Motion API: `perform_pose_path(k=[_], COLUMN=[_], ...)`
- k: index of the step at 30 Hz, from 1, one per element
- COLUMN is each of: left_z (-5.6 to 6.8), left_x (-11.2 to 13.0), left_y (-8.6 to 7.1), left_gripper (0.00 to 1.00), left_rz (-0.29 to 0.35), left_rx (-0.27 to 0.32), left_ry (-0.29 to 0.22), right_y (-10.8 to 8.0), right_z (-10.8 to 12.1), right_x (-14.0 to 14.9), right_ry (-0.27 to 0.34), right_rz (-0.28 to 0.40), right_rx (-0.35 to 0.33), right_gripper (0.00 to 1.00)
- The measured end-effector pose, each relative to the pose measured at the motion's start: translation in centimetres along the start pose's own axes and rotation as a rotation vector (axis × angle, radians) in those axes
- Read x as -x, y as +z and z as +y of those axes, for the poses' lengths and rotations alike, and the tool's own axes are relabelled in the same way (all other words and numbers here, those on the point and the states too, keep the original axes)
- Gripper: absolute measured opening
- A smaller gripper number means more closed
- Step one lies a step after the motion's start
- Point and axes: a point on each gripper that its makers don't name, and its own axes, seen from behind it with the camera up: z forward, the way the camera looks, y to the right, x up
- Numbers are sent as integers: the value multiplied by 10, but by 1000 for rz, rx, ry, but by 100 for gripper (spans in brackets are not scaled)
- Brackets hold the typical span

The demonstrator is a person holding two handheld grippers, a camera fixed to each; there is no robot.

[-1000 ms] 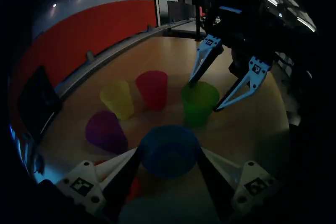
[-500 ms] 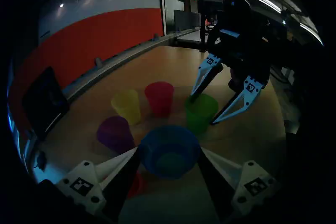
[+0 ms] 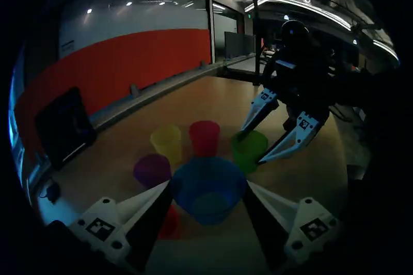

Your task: Pour water

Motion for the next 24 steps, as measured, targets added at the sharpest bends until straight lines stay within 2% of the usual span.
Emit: perform_pose_path(k=[14, 24], left_z=[-15, -24], left_x=[-39, -64], left_y=[-35, -54], left_gripper=[89, 89], left_rz=[171, 278], left_rx=[-69, -116], left_ry=[-43, -36], right_y=[-32, -51], right_z=[4, 6], right_x=[-51, -84], right_ry=[-9, -12], right_rz=[129, 220], right_rx=[60, 93], right_gripper=[92, 92])
